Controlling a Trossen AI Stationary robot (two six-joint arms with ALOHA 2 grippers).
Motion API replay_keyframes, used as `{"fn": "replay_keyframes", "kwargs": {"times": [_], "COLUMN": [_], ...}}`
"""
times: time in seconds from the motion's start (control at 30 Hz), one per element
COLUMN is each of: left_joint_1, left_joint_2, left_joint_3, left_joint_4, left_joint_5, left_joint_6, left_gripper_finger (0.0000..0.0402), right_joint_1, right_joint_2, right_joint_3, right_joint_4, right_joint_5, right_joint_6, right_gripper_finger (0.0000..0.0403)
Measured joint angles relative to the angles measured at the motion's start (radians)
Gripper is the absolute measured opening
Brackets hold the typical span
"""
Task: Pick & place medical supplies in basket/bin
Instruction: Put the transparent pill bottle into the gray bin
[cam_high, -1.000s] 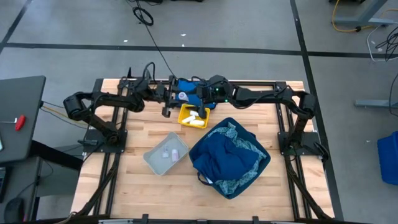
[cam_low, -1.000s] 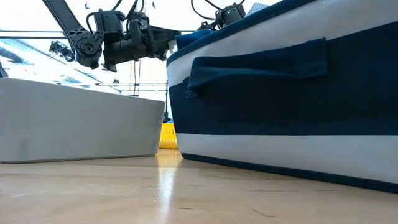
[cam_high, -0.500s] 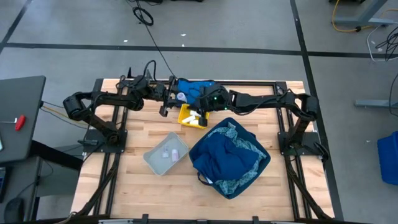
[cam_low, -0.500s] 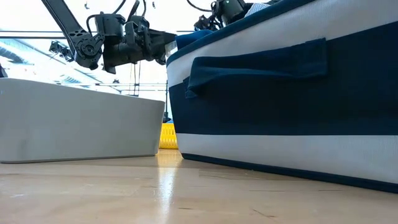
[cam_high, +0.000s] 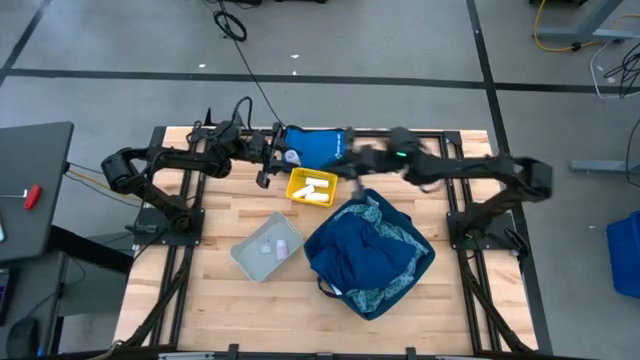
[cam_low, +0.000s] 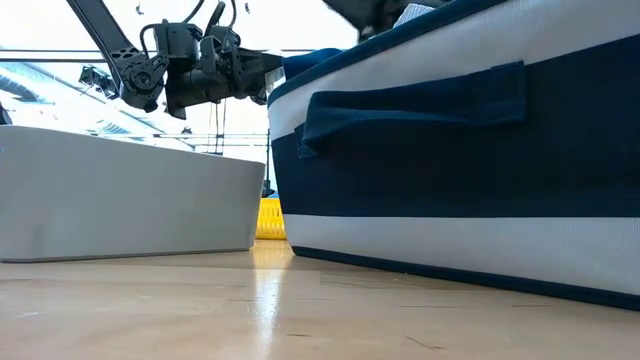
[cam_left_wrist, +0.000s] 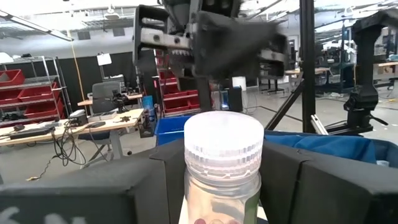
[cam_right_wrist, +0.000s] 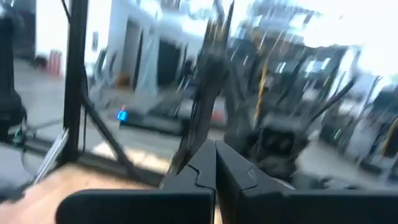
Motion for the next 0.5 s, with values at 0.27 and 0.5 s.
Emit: {"fn": "replay_keyframes", "kwargs": {"times": [0.27,0.5], "left_joint_1": [0.0,0.0], "left_joint_2": [0.0,0.0], "left_joint_3": [0.0,0.0], "left_joint_4": [-0.006,-0.023], "left_joint_5": [0.0,0.011], "left_joint_6": [0.002,-0.009], "left_gripper_finger": [0.0148,0.0148], "right_joint_1": [0.012,0.1], "right_joint_2": [-0.335,-0.492], "right_joint_3": [-0.512,-0.852], "right_joint_4": [0.327,0.434], "right_joint_5": [0.155,0.446], "right_joint_6": [0.065,0.135], "right_gripper_finger": [0.0001,0.0001]}}
